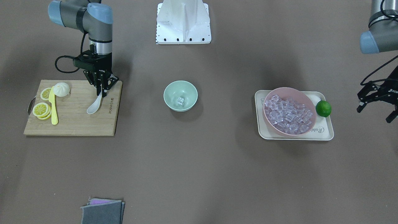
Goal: Put spoon and ice into bowl
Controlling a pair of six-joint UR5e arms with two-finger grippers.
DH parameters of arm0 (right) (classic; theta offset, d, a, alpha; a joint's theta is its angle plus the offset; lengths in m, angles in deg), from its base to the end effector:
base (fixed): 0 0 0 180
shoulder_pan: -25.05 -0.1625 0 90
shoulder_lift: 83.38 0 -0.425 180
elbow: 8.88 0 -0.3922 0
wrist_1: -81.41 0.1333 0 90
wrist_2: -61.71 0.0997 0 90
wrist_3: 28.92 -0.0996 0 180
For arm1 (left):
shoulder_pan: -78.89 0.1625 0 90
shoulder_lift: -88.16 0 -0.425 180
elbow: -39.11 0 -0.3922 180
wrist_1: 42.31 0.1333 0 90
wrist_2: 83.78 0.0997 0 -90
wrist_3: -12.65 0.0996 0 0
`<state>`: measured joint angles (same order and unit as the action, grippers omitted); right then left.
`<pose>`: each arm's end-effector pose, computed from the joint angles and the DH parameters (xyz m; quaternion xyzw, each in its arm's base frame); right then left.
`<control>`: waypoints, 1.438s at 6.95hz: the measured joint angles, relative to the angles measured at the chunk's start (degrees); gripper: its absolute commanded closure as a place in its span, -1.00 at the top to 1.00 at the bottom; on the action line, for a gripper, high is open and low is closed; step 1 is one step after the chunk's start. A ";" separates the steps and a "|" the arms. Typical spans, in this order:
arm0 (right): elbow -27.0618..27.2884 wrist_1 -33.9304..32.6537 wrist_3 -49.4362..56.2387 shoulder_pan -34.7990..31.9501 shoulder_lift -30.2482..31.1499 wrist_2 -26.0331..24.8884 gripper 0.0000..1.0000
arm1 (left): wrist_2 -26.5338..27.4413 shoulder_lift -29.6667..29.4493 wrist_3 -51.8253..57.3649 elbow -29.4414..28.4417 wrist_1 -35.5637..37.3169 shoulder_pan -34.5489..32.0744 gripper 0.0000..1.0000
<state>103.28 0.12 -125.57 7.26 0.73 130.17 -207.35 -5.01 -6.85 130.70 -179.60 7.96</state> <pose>-0.4481 -0.3222 0.4154 0.2066 -0.2911 0.2549 0.8987 0.1029 -0.5370 0.5267 0.3108 0.3837 0.1235 0.8608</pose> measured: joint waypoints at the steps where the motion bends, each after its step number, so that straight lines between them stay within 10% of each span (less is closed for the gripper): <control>1: 0.19 0.00 0.14 0.01 0.00 0.00 -1.00 | 0.00 0.00 -0.01 0.00 0.00 0.00 0.98; 5: 4.24 -3.12 8.62 -0.39 -3.29 0.41 -1.00 | 0.00 -0.07 -0.11 -0.09 0.00 0.06 0.98; 10: 4.29 -5.61 44.36 0.11 -12.37 5.35 -1.00 | 0.17 -0.14 -0.19 -0.04 -0.02 0.09 0.98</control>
<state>107.57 -5.49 -81.22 7.36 -11.64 135.52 -207.19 -5.15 -7.04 130.66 -179.62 8.05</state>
